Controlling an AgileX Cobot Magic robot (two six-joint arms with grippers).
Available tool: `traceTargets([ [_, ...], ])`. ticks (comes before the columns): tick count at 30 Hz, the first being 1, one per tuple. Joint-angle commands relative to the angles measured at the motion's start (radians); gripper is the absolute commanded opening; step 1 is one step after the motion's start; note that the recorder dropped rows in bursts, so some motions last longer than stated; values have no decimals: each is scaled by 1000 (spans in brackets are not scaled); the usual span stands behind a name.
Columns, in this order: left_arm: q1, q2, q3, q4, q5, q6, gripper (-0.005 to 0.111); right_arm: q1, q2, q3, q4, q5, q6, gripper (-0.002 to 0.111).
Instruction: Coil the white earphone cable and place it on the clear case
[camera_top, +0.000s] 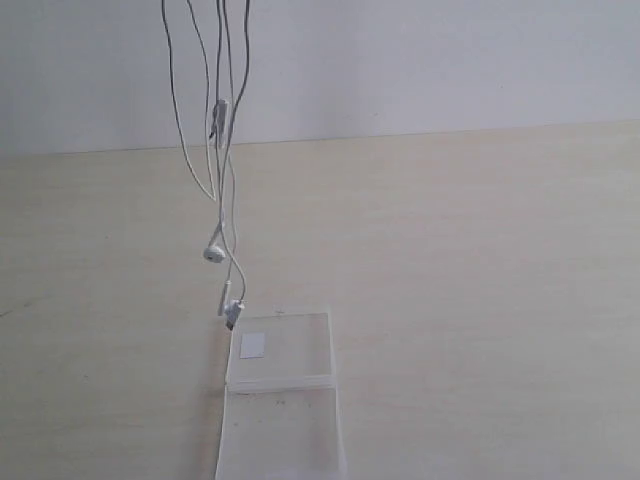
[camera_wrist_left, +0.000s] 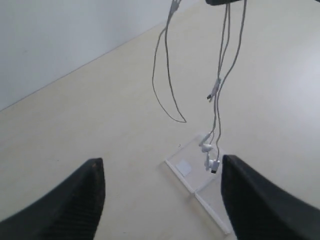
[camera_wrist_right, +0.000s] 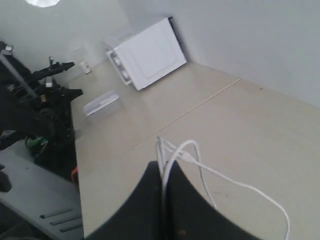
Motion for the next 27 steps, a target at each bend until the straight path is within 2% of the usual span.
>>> traceTargets([
  [1,2,0,10,-13,1,4,65,1,-5,-5,-2,-91,-38,0],
  [8,2,0,72,-105,-60,99,65,1,-5,-5,31,-113,-88,0],
  [14,2,6,150,-121,-169,134,65,1,-5,-5,35,-180,-132,0],
  [17,2,6,182,-181,-228,177,65,1,-5,-5,30,-208,-151,0],
  [23,2,6,200,-364,-238,341,65,1,-5,-5,-2,-275,-167,0],
  [27,2,6,200,-374,-238,368,65,1,-5,-5,-2,-295,-145,0],
])
